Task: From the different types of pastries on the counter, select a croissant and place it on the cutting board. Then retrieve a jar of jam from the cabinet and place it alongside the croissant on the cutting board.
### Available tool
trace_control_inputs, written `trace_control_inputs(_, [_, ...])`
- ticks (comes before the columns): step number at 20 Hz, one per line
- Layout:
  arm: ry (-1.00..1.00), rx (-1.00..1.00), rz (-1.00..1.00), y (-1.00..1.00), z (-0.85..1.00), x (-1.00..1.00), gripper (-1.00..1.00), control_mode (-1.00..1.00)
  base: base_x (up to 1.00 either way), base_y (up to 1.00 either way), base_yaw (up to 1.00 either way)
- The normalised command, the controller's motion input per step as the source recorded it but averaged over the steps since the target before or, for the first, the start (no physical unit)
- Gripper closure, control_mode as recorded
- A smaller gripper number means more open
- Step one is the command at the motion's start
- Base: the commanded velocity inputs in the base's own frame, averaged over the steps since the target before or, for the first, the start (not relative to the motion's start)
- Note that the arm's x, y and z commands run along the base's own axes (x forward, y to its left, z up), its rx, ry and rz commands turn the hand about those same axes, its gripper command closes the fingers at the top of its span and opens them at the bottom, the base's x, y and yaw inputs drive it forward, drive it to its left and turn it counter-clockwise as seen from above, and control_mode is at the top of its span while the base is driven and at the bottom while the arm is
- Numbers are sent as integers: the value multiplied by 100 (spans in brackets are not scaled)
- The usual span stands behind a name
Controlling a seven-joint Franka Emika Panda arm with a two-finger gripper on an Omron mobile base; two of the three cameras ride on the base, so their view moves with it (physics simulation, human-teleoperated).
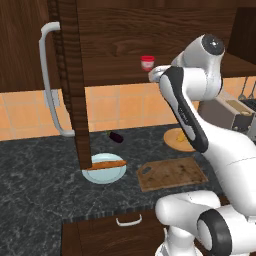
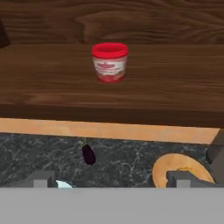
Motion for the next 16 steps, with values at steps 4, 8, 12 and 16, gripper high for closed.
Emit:
trace_control_inputs(4, [6, 3, 4, 29, 9, 100, -100, -100, 0, 0, 0])
trace_control_inputs(8, [2, 3, 8, 3, 13, 75, -100, -100, 0, 0, 0])
trace_control_inputs(12, [0, 0, 8, 0, 72, 41, -100, -100, 0, 0, 0])
trace_control_inputs(16, [0, 0, 2, 4, 43, 37, -100, -100, 0, 0, 0])
